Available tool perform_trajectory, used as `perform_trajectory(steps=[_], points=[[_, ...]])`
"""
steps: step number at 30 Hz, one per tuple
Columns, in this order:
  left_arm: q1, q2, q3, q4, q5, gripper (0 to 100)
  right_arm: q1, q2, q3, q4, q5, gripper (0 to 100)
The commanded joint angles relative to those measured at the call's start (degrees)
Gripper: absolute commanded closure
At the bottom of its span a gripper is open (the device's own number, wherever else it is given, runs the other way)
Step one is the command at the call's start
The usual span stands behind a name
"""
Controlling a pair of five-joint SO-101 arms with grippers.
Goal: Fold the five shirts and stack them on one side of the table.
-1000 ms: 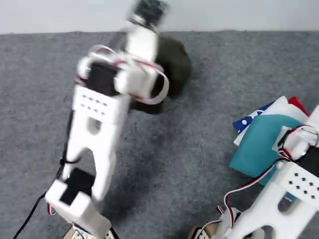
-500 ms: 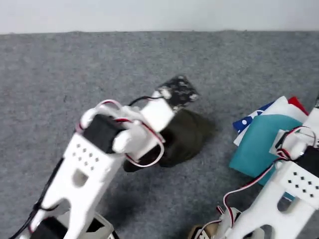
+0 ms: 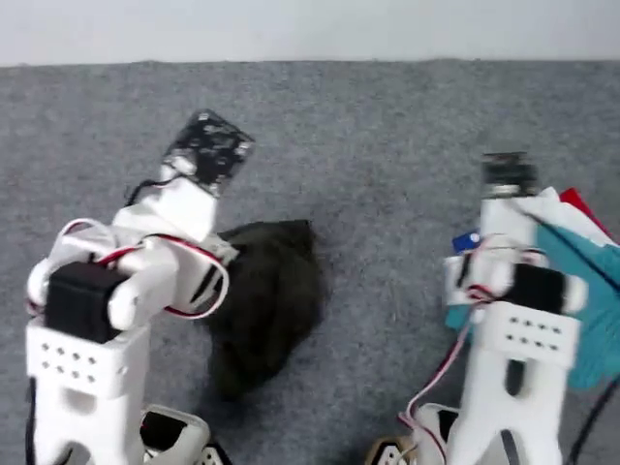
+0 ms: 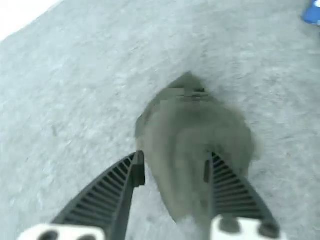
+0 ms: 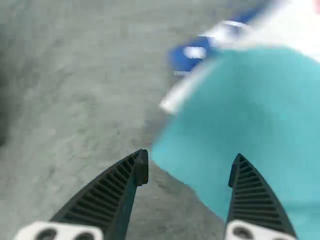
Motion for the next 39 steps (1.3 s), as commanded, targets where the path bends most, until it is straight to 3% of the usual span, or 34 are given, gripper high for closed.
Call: perform_trajectory(steps=[1,6,12,18,25,31,35,39], points=[[-4.4,-3.8,2.1,0.9,-0.4,81,-8.7,-0.7,1.1,-0.7,2.4,73.2],[-8.5,-12.5,8.2,0.9,-0.6,81,-8.8,-0.7,7.6,-9.1,2.3,73.2],[-13.0,-23.3,18.4,-4.6,-0.6,81,-12.4,-1.3,8.1,-8.0,2.7,73.3],[-17.7,-26.5,24.0,-7.9,-0.4,81,-27.2,-0.7,4.0,-5.8,2.6,73.3],[-29.5,-23.2,24.0,-6.2,-0.3,81,-46.7,0.7,2.0,-3.4,3.5,74.2],[-35.1,-19.7,24.0,-5.2,-0.4,81,-55.4,13.2,-10.2,4.0,4.6,88.3],[-35.3,-19.4,24.0,-5.2,-0.4,81,-57.3,22.0,-17.2,7.5,4.4,80.1],[-35.1,-19.4,24.0,-5.2,-0.4,81,-57.0,31.1,-17.8,2.2,4.7,72.3]])
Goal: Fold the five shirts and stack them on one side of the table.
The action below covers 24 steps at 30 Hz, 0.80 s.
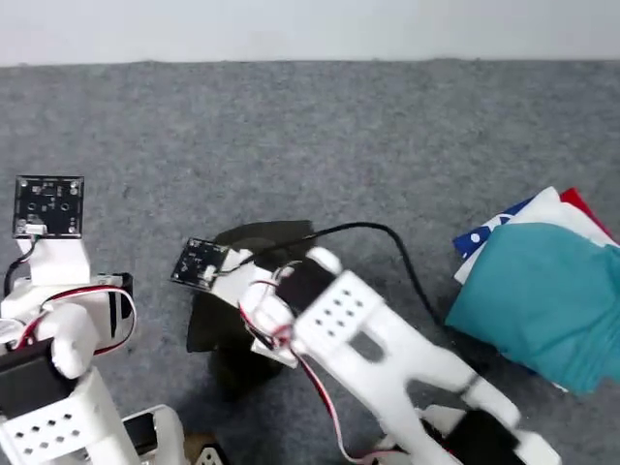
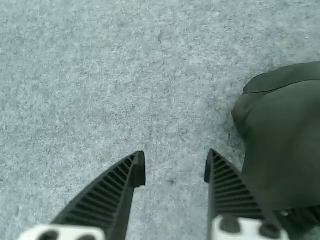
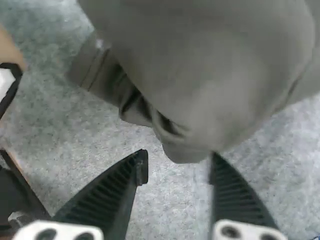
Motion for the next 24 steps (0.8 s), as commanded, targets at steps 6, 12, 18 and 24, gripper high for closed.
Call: perform_trajectory(steps=[6,12,18,24], points=[[0.0,0.4,0.1,0.1,-0.4,81,1.4,18.7,-2.9,-17.5,8.6,90.6],[0.0,0.4,0.1,0.1,-0.4,81,10.0,24.0,-17.6,-14.0,3.7,99.0],[0.0,0.4,0.1,0.1,-0.4,81,13.8,20.4,-44.9,-1.3,3.4,98.8],[0.0,0.4,0.1,0.1,-0.4,81,10.3,16.2,-69.0,7.2,0.9,98.8]])
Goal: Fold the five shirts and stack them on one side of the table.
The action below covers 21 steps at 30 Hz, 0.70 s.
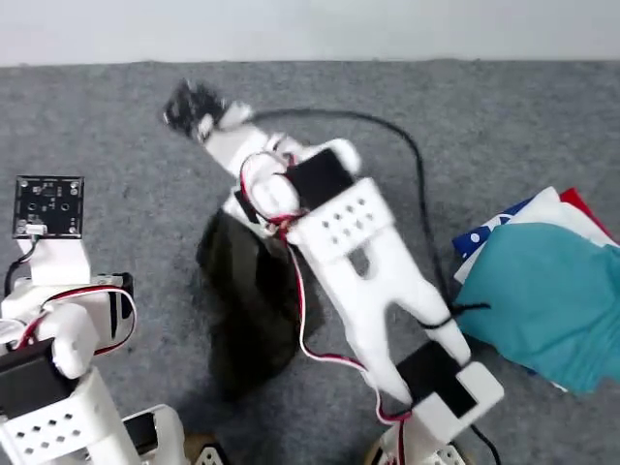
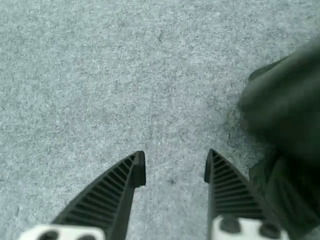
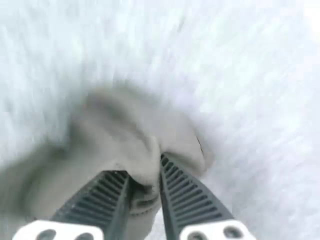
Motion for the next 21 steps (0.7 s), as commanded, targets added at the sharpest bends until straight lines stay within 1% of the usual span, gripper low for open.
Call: perform_trajectory(steps=[1,4,12,14,17,21], points=[[-0.2,0.4,0.1,0.1,-0.3,81,-1.6,-4.7,-15.5,4.7,-1.3,98.8],[-0.2,0.4,0.1,0.1,-0.3,81,-1.4,-5.0,-22.4,6.5,-1.9,98.8],[-0.1,0.4,0.1,0.1,-0.3,81,3.9,-5.3,-36.8,7.4,-3.2,98.9],[-0.1,0.4,0.1,0.1,-0.3,81,5.0,-4.8,-40.9,9.1,-3.2,98.9],[-0.1,0.4,0.1,0.1,-0.3,81,5.4,-3.7,-40.3,10.8,-3.2,98.9],[-0.1,0.4,0.1,0.1,-0.3,81,10.0,0.8,-35.1,8.9,-3.3,98.9]])
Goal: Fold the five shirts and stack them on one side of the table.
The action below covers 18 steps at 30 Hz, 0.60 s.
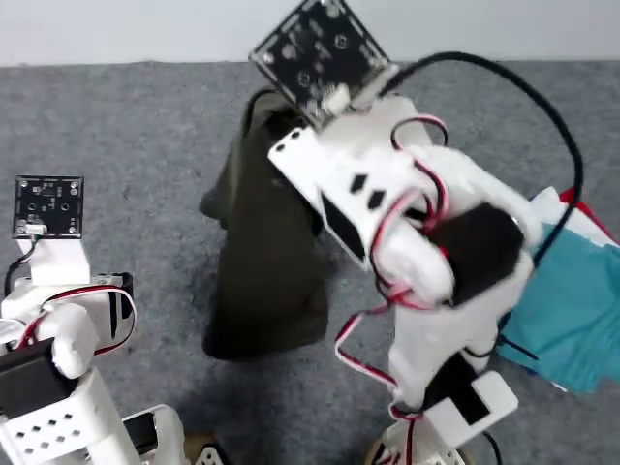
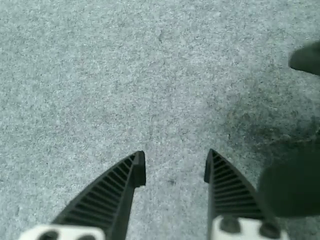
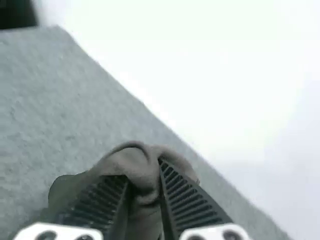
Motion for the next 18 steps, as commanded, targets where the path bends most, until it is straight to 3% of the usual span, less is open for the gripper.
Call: perform_trajectory(steps=[1,5,10,12,18], points=[[-0.1,0.4,0.2,0.1,-0.3,81,5.2,3.6,3.5,-2.3,-0.6,98.9],[-0.1,0.4,0.2,0.1,-0.3,81,12.2,11.2,9.0,-3.9,-1.5,98.9],[-0.1,0.5,0.2,0.1,-0.3,81,20.4,19.2,12.0,0.1,-10.9,98.9],[-0.1,0.5,0.3,0.1,-0.3,80,21.6,21.2,12.2,4.7,-11.4,98.9],[-0.1,0.6,0.4,0.1,-0.3,80,24.9,17.2,22.4,4.7,-11.3,98.9]])
